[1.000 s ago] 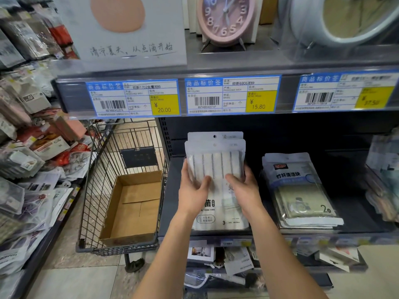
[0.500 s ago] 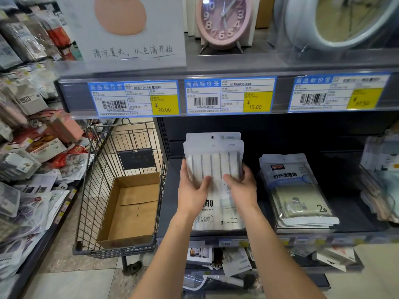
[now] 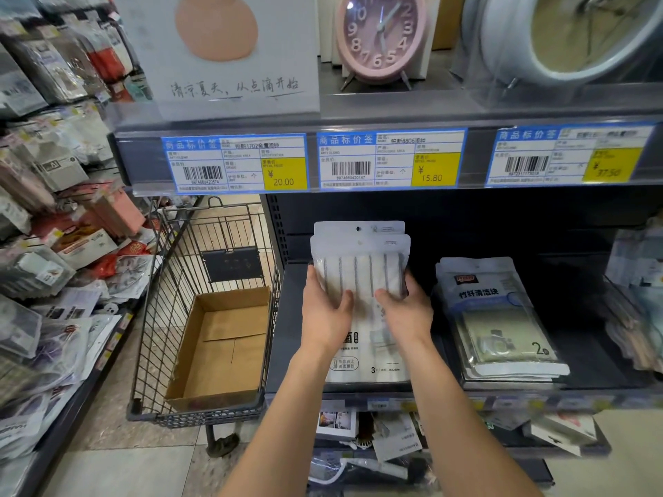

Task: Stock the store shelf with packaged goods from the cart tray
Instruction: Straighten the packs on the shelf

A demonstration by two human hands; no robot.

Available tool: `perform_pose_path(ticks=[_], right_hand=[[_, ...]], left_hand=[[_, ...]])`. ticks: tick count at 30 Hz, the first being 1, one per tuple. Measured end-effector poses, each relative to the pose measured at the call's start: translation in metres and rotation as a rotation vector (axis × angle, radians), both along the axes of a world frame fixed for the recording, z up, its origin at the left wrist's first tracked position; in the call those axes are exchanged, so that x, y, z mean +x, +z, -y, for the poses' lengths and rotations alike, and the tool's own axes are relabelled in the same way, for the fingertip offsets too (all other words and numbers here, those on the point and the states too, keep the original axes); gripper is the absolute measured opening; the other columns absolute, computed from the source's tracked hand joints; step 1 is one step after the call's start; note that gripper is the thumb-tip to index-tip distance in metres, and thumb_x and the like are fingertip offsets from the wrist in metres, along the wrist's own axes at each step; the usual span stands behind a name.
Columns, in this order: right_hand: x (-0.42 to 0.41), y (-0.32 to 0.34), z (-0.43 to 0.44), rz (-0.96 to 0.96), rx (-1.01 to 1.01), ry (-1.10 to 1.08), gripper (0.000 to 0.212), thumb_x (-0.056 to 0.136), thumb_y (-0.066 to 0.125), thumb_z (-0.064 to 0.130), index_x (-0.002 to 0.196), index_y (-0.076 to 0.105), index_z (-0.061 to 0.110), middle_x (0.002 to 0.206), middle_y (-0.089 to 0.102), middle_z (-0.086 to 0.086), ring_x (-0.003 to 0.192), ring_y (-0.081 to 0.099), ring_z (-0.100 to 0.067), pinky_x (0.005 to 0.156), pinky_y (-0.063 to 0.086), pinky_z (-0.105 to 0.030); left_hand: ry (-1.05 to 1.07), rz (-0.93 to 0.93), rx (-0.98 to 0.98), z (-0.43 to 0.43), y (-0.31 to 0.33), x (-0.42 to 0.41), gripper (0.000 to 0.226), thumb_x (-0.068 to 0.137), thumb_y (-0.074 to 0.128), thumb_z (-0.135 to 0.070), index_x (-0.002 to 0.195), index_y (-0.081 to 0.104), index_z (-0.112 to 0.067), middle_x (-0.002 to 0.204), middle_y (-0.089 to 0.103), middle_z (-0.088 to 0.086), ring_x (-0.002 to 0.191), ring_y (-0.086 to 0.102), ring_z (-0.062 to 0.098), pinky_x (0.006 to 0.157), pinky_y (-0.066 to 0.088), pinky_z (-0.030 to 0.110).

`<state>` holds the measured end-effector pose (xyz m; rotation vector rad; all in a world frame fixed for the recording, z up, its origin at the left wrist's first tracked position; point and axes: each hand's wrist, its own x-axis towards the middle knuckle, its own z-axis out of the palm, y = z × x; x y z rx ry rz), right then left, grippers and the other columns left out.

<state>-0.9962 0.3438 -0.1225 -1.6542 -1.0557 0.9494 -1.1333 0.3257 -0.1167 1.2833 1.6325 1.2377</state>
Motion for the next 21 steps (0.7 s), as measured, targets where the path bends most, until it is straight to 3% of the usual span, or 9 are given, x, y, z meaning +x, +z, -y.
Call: perform_pose_path(ticks=[2, 4, 6, 9, 11, 13, 15, 17, 21], right_hand=[[0.001, -0.001, -0.002, -0.042, -0.01, -0.015, 0.057, 0.084, 0.071, 0.023, 0.139, 0.057, 0.031, 0.11, 0.073, 0.005, 0.092, 0.071, -0.013, 0.073, 0.056, -0.023], [0.0, -0.001, -0.001, -0.192, 0.009, -0.061, 0.059, 0.083, 0.072, 0.014, 0.139, 0.059, 0.027, 0.113, 0.074, 0.004, 0.097, 0.072, -0.012, 0.088, 0.06, -0.035], [0.0, 0.0, 0.0, -0.375, 0.093, -0.157, 0.055, 0.085, 0.069, -0.002, 0.135, 0.062, 0.02, 0.119, 0.073, 0.003, 0.103, 0.07, -0.009, 0.099, 0.055, -0.034], [0.0, 0.007, 0.0, -0.436, 0.181, -0.211, 0.056, 0.088, 0.064, -0.011, 0.14, 0.058, 0.009, 0.129, 0.066, 0.003, 0.12, 0.063, -0.012, 0.111, 0.046, -0.035], [0.0, 0.014, 0.001, -0.316, 0.206, -0.176, 0.056, 0.088, 0.064, -0.005, 0.142, 0.057, 0.009, 0.131, 0.063, 0.007, 0.119, 0.061, -0.006, 0.111, 0.046, -0.03], [-0.001, 0.022, 0.005, -0.063, 0.2, -0.16, 0.059, 0.088, 0.064, 0.004, 0.146, 0.054, 0.013, 0.135, 0.063, 0.006, 0.11, 0.063, -0.003, 0.098, 0.045, -0.013], [-0.004, 0.027, 0.013, 0.212, 0.217, -0.155, 0.064, 0.089, 0.067, 0.007, 0.15, 0.049, 0.015, 0.14, 0.063, -0.003, 0.117, 0.064, -0.018, 0.094, 0.041, -0.014], [-0.01, 0.034, 0.019, 0.379, 0.265, -0.078, 0.064, 0.089, 0.067, 0.011, 0.15, 0.049, 0.017, 0.146, 0.058, -0.007, 0.126, 0.061, -0.027, 0.098, 0.041, -0.021], [-0.036, 0.041, 0.024, 0.544, 0.254, 0.275, 0.062, 0.094, 0.062, 0.021, 0.153, 0.044, 0.021, 0.159, 0.043, 0.003, 0.147, 0.038, -0.015, 0.117, 0.028, -0.023]], left_hand=[[-0.003, -0.002, -0.017, 0.001, 0.002, 0.0, 0.067, 0.098, 0.064, -0.005, 0.152, 0.032, -0.029, 0.118, 0.046, -0.039, 0.097, 0.046, -0.038, 0.083, 0.037, -0.008], [0.01, -0.014, -0.038, 0.004, 0.005, 0.0, 0.072, 0.1, 0.063, -0.008, 0.16, 0.026, -0.019, 0.116, 0.04, -0.042, 0.101, 0.048, -0.031, 0.082, 0.031, -0.009], [0.016, -0.025, -0.038, 0.006, 0.01, 0.001, 0.073, 0.1, 0.062, -0.011, 0.162, 0.023, -0.022, 0.125, 0.044, -0.037, 0.12, 0.049, -0.018, 0.095, 0.032, 0.0], [0.009, -0.082, 0.002, 0.009, 0.019, 0.002, 0.063, 0.1, 0.059, -0.007, 0.151, 0.029, -0.028, 0.129, 0.044, -0.032, 0.105, 0.045, -0.032, 0.089, 0.029, -0.007], [0.012, -0.149, 0.019, 0.008, 0.025, 0.002, 0.068, 0.1, 0.06, -0.016, 0.16, 0.027, -0.019, 0.15, 0.045, -0.016, 0.128, 0.041, -0.016, 0.105, 0.031, 0.005], [0.008, -0.256, 0.033, 0.006, 0.029, -0.003, 0.073, 0.099, 0.06, -0.025, 0.162, 0.026, -0.016, 0.165, 0.036, 0.0, 0.152, 0.033, 0.013, 0.123, 0.032, 0.032], [0.007, -0.355, 0.054, 0.007, 0.032, -0.01, 0.068, 0.098, 0.059, -0.025, 0.16, 0.033, -0.011, 0.163, 0.038, 0.009, 0.154, 0.032, 0.025, 0.123, 0.033, 0.044], [0.031, -0.417, 0.075, 0.008, 0.035, -0.022, 0.063, 0.097, 0.059, -0.025, 0.155, 0.041, -0.01, 0.158, 0.046, 0.012, 0.15, 0.038, 0.029, 0.12, 0.037, 0.047], [0.096, -0.566, 0.031, 0.02, 0.039, -0.055, 0.058, 0.094, 0.064, -0.027, 0.149, 0.051, -0.014, 0.156, 0.049, 0.013, 0.145, 0.045, 0.028, 0.117, 0.038, 0.039]])
